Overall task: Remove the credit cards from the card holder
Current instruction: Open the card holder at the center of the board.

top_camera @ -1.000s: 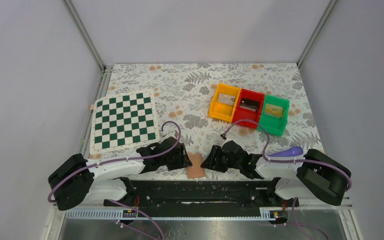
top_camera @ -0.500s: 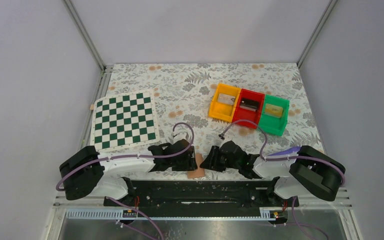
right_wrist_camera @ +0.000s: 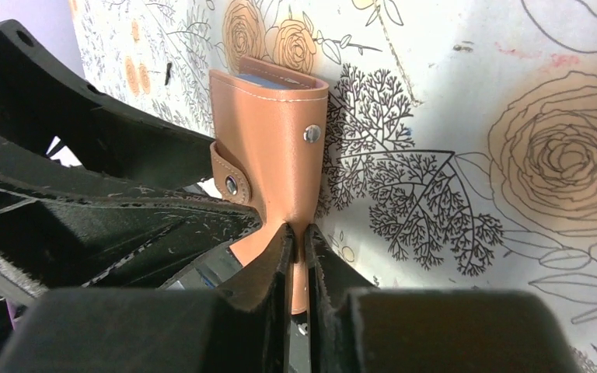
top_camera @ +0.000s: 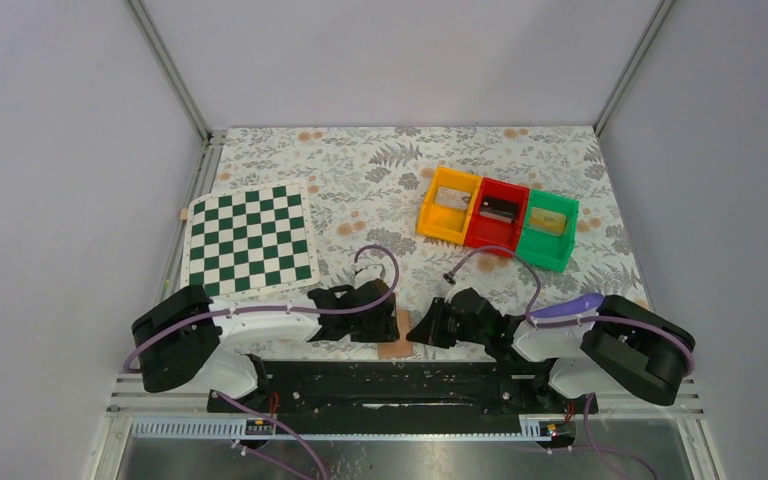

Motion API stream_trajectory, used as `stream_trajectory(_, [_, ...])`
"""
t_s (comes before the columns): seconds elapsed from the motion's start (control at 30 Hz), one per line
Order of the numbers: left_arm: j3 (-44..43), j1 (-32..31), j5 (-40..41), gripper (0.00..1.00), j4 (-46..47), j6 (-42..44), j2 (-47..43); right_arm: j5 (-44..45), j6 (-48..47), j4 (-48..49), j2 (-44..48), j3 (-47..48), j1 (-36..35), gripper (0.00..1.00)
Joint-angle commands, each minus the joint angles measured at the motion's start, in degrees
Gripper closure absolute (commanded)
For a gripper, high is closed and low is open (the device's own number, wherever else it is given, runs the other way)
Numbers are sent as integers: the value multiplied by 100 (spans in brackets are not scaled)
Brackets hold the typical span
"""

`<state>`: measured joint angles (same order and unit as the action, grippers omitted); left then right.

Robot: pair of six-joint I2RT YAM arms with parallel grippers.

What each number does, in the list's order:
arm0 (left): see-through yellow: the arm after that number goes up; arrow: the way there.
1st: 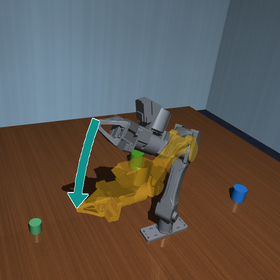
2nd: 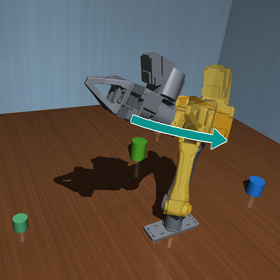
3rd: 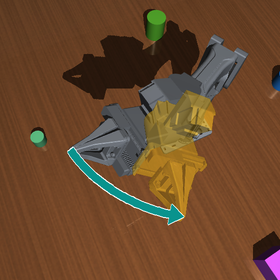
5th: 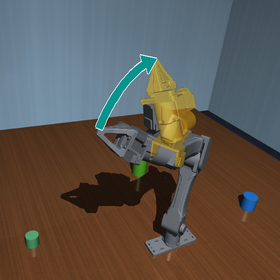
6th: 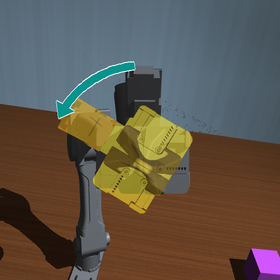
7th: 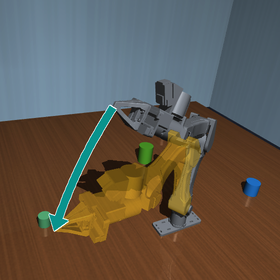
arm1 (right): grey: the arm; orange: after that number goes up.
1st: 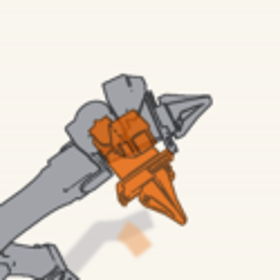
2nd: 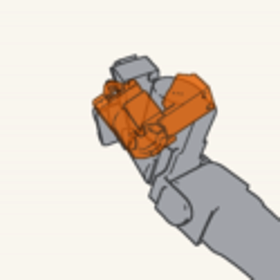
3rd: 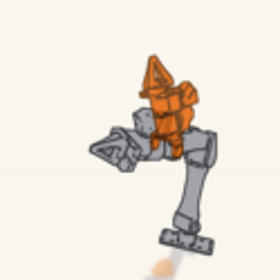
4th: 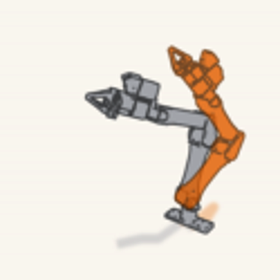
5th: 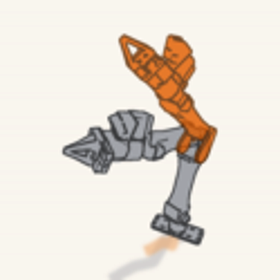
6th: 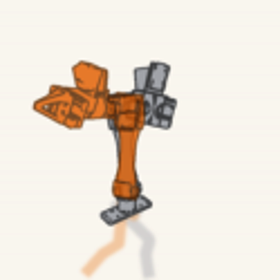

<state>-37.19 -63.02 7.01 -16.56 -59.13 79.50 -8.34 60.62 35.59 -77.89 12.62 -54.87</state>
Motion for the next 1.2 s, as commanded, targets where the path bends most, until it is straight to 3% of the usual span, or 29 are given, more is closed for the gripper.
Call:
stream_trajectory(0.0, [-181,-135,-73,45,268,-141,152,-38,-52,174,417,-55,-59,97])
stream_trajectory(0.17, [-351,-140,28,48,81,-60,211,-43,-171,-185,692,64,-59,100])
stream_trajectory(0.53, [-755,-140,563,68,-872,213,200,321,-246,-570,1084,-58,-59,100])
stream_trajectory(0.73, [-889,-130,910,65,-1390,252,180,427,-248,-562,1228,-207,-54,100])
stream_trajectory(1.17, [-1008,-130,800,61,-1409,385,202,391,-221,-779,1588,-144,-58,100])
